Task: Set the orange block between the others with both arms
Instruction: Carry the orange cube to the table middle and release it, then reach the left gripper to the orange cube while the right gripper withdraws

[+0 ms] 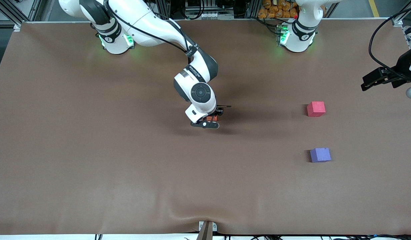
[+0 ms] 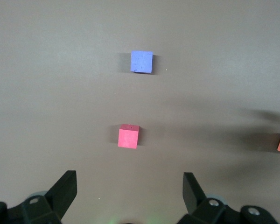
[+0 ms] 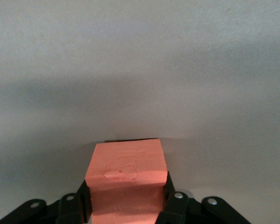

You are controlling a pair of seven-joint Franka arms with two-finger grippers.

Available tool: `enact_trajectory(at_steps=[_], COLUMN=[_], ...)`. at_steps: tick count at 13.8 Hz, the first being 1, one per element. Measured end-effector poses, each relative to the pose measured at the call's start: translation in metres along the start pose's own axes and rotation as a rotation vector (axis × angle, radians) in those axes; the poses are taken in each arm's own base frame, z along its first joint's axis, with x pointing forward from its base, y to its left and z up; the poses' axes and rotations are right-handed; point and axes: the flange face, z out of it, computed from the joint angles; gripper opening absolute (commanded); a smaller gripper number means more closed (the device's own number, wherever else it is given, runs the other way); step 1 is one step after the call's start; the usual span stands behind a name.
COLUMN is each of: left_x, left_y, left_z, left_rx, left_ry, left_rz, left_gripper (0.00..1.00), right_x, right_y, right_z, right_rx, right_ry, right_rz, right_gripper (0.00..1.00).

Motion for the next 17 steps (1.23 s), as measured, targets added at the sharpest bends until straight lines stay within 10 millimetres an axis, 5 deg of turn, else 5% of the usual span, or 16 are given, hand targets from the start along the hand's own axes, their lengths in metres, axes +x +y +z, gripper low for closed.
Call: enact_trajectory(at_steps=[6, 8, 13, 17], left_x=[0.001, 0.006, 0.012, 0.015], left_y=[0.000, 0.008, 0.104, 0.221], left_z=[0.002, 0.007, 0.042, 0.115], left_rx=[-0.001, -0.003, -0.011, -0.026], left_ry=[0.000, 0.005, -0.008, -0.035], left_rz=[0.003, 0.019, 0.177, 0.323], left_gripper=[1.00, 1.00, 1.00, 1.00], right_x=[0.009, 0.032, 0.148, 0.226], right_y=[0.002, 0.024, 0.154, 0.302], right_z=[-0.024, -0.044, -0.079, -0.098], right_rx=[-0.005, -0.044, -0.056, -0.059], right_ry=[0.003, -0.011, -0.007, -0.020], right_rz=[0.014, 0.057, 0.063, -0.126], right_gripper=[1.00, 1.00, 1.00, 1.00])
